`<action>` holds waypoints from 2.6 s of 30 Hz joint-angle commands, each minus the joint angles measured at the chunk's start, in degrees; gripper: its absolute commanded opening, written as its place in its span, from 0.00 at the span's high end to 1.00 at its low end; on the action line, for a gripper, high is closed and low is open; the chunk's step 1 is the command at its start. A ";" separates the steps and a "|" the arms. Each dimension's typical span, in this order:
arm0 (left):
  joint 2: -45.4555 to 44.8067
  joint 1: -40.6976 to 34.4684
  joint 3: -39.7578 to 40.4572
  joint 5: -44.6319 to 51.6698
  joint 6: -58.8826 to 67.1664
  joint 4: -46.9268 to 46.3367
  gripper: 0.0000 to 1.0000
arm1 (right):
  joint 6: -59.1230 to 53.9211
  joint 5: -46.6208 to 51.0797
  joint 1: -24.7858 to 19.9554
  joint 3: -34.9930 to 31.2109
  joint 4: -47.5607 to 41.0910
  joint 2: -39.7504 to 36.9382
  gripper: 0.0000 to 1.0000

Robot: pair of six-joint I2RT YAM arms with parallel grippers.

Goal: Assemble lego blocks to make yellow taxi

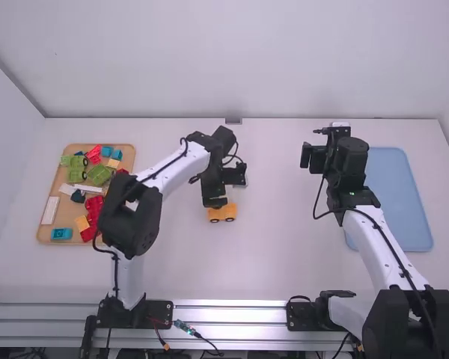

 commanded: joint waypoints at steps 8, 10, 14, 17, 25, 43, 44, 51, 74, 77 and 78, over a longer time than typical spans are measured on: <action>-1.83 12.24 9.64 -3.23 -17.16 -1.97 0.01 | -1.29 0.07 -0.13 1.81 0.08 0.19 0.01; -1.83 16.72 11.02 -3.19 -24.37 -1.36 0.01 | -1.62 0.09 -0.17 1.81 0.15 0.19 0.01; -1.97 23.26 11.43 -3.45 -34.86 0.26 0.01 | -1.62 0.09 -0.22 1.81 0.22 0.19 0.01; -2.01 26.69 11.15 -7.63 -43.01 1.03 0.01 | -1.62 0.15 -0.20 1.81 0.22 0.19 0.01; -2.05 29.29 8.94 -27.71 -64.87 -0.92 0.01 | -1.62 0.28 -0.20 1.81 0.24 0.19 0.01; -16.61 30.36 -13.57 -31.54 -77.99 8.00 0.01 | -2.97 0.20 -0.20 1.81 0.32 0.21 0.01; -19.32 30.95 -16.15 -31.30 -77.99 9.18 0.01 | -2.93 0.07 -0.20 1.81 0.43 0.19 0.01; -29.57 38.42 -25.20 -22.99 -73.53 12.52 0.01 | -2.95 0.07 -0.20 1.81 0.57 0.19 0.01; -32.24 67.12 -43.80 -8.66 -65.70 30.34 0.03 | -2.93 0.04 -0.11 1.81 0.59 0.19 0.01; -32.24 68.28 -44.13 -8.55 -65.88 31.23 0.15 | -2.91 0.07 -0.11 1.81 0.54 0.19 0.01; -32.24 68.48 -44.13 -8.48 -65.88 31.43 0.18 | -2.91 0.07 -0.09 1.81 0.52 0.19 0.01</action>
